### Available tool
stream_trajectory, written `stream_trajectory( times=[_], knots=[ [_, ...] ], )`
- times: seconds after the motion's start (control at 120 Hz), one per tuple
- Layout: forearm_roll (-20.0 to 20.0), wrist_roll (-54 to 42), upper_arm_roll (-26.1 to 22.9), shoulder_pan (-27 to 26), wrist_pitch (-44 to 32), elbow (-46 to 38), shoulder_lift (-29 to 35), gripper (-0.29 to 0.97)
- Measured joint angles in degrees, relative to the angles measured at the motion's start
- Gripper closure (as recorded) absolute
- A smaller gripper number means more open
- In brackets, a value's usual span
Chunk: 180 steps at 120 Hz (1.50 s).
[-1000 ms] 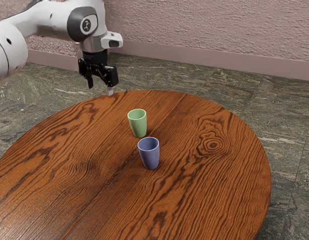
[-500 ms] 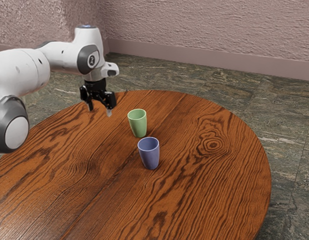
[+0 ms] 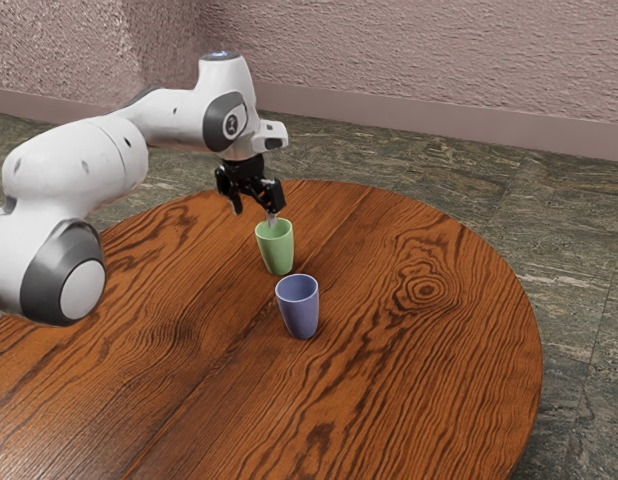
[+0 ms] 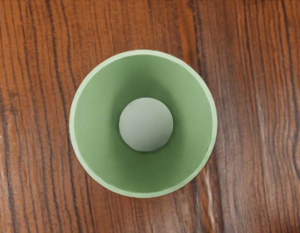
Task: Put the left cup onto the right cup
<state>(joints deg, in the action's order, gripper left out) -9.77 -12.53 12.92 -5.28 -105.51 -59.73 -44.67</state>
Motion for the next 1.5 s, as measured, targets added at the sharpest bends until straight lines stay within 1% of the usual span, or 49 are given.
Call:
stream_trajectory(
  times=[0.175,0.533,0.817,1.175,1.242,1.5],
  knots=[
    [-1.2,-0.1,-0.4,0.3,0.9,2.2,-2.2,0.02],
    [-2.1,-0.1,-1.5,0.4,1.4,2.3,-2.4,0.02],
    [-2.3,0.2,-2.9,0.3,1.0,2.3,-2.6,0.02],
    [-2.2,0.5,-2.6,0.3,0.2,2.4,-4.9,0.02],
    [-2.2,0.6,-2.8,0.3,0.0,2.5,-5.1,-0.01],
    [-1.9,0.9,-2.8,0.0,0.0,3.8,-5.1,0.02]
  ],
)
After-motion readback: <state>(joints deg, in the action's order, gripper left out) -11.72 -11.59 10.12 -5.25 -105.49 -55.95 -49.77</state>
